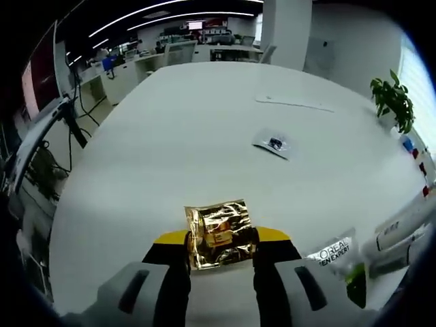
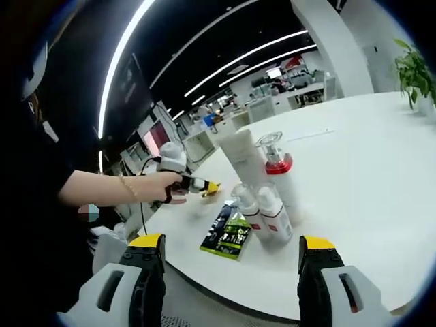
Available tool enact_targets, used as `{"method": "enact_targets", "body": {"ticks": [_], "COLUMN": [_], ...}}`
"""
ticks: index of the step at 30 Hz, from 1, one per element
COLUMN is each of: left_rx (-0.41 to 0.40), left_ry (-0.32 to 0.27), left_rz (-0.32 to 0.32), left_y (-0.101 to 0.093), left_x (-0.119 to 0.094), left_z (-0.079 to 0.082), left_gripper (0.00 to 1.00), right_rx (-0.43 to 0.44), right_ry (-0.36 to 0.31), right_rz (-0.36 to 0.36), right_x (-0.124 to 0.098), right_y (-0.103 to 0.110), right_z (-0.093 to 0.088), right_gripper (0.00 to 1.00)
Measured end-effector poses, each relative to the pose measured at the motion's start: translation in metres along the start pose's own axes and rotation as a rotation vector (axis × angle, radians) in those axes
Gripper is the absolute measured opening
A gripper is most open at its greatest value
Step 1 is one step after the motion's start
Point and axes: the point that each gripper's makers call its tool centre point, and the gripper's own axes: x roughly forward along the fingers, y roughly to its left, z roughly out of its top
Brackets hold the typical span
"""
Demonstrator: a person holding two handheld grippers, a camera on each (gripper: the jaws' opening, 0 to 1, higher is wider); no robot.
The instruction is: Arrange the skincare products in the storage area until every visible bottle or jar stands upright without overlapping.
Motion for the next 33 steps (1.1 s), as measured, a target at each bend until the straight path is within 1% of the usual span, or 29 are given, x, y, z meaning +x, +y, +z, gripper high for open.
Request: {"method": "enact_targets", "body": {"ticks": [1,3,6,8,9,11,15,18,20,24,26,29,33], "left_rx": [0.001,0.011,0.019,0.022,0.02,0.026,0.032,0.038,0.05,0.057,0.059,0.058,0.071], "left_ry": [-0.001,-0.005,0.0,0.01,0.015,0.026,0.033,0.033,0.039,0.04,0.044,0.044,0.043], "left_rz": [-0.002,-0.013,-0.017,-0.02,-0.024,-0.031,-0.04,-0.042,-0.044,-0.054,-0.057,-0.06,-0.069], "left_y": [-0.002,-0.005,-0.006,-0.006,-0.006,-0.01,-0.015,-0.016,-0.017,-0.022,-0.023,-0.026,-0.027], "left_x": [0.002,0.0,-0.008,-0.007,-0.013,-0.019,-0.026,-0.028,-0.025,-0.028,-0.024,-0.029,-0.026], "left_z": [0.002,0.0,-0.013,-0.018,-0.024,-0.034,-0.044,-0.047,-0.049,-0.057,-0.058,-0.061,-0.062], "left_gripper": [0.3,0.3,0.3,0.3,0.3,0.3,0.3,0.3,0.3,0.3,0.3,0.3,0.3], "right_rx": [-0.002,-0.004,-0.011,-0.012,-0.014,-0.018,-0.027,-0.032,-0.035,-0.043,-0.043,-0.046,-0.049], "right_ry": [-0.001,-0.004,-0.009,-0.014,-0.017,-0.022,-0.025,-0.028,-0.029,-0.031,-0.032,-0.035,-0.037], "right_rz": [0.0,0.002,0.005,0.004,0.006,0.006,0.008,0.011,0.012,0.011,0.011,0.011,0.01], "right_x": [0.0,0.0,0.0,0.0,-0.001,-0.001,-0.002,-0.002,-0.002,-0.003,-0.003,-0.003,-0.003], "right_y": [0.0,0.0,0.002,0.003,0.003,0.004,0.004,0.003,0.004,0.004,0.003,0.003,0.003], "right_z": [0.0,0.001,0.002,0.003,0.003,0.004,0.004,0.004,0.004,0.004,0.004,0.004,0.005], "right_gripper": [0.85,0.85,0.85,0.85,0.85,0.85,0.85,0.85,0.85,0.85,0.85,0.85,0.85]}}
